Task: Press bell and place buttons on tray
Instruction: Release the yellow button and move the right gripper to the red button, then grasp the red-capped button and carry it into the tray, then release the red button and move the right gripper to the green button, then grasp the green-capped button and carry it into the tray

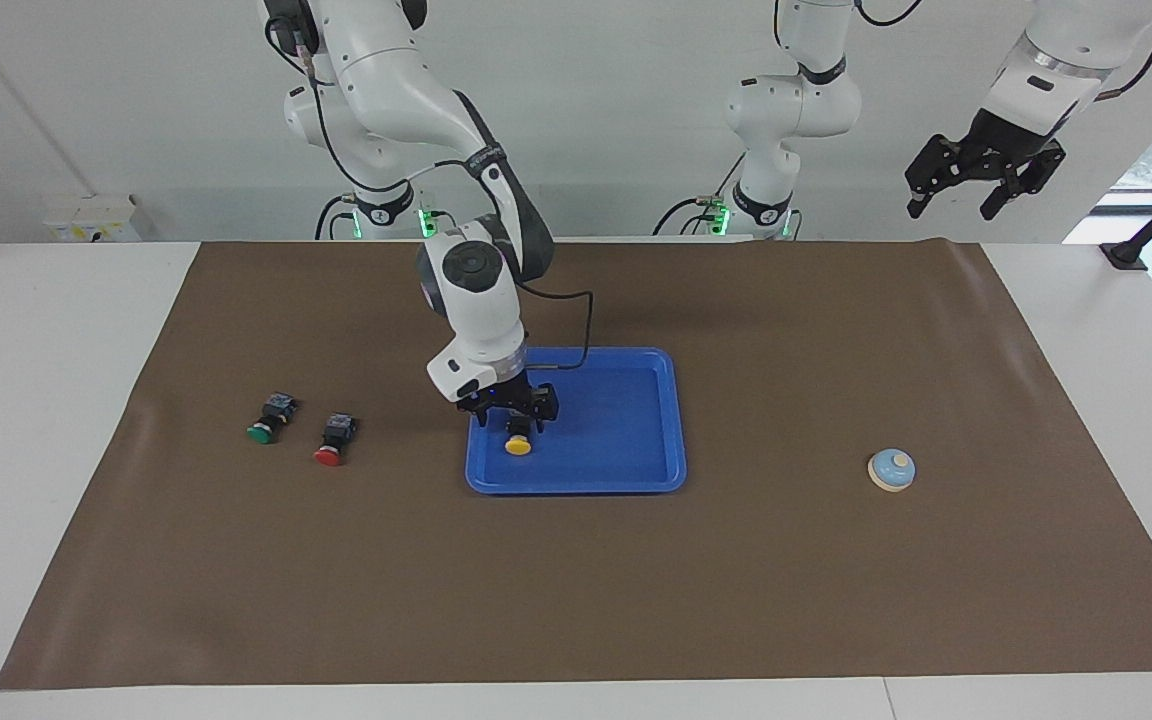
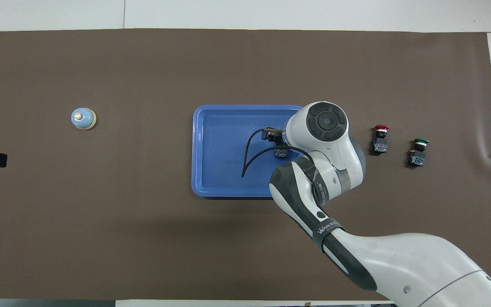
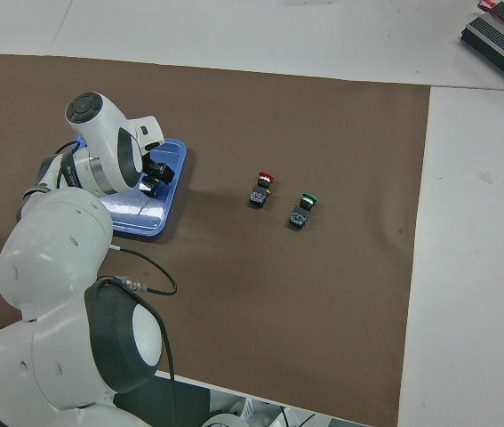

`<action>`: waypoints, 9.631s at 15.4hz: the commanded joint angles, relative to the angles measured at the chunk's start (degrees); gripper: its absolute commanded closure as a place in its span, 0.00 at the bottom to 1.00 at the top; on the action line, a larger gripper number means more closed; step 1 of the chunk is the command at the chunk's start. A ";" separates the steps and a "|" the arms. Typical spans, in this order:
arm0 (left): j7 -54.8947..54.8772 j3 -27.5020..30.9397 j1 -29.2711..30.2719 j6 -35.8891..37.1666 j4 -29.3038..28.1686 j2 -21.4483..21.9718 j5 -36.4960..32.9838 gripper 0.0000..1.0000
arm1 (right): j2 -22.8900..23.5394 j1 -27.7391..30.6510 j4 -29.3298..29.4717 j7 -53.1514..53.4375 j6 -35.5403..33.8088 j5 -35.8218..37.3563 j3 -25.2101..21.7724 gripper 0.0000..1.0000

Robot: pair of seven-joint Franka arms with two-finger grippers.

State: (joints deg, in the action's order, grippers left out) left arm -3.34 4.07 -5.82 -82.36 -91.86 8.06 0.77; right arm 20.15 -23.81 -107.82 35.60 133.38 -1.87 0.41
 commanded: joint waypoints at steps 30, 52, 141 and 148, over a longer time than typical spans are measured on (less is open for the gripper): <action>0.71 0.50 -1.12 0.45 -0.60 0.64 -1.83 0.00 | -7.50 24.86 -18.48 -16.62 11.20 2.40 0.29 0.05; 0.71 0.50 -1.12 0.45 -0.69 0.64 -1.83 0.00 | -6.70 8.71 1.38 -6.62 -9.89 1.08 1.00 1.00; 0.71 0.50 -1.12 0.45 -0.60 0.64 -1.83 0.00 | -10.66 21.98 -7.77 -14.19 -4.43 1.61 1.00 1.00; 0.71 0.50 -1.12 0.45 -0.60 0.64 -1.83 0.00 | -8.64 6.87 -0.74 0.16 -7.96 -1.36 1.08 1.00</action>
State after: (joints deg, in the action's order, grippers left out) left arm -3.34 4.07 -5.82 -82.36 -91.87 8.06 0.77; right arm 9.62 -14.10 -112.10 33.72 127.13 -1.09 1.54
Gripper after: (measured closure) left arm 0.000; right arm 0.595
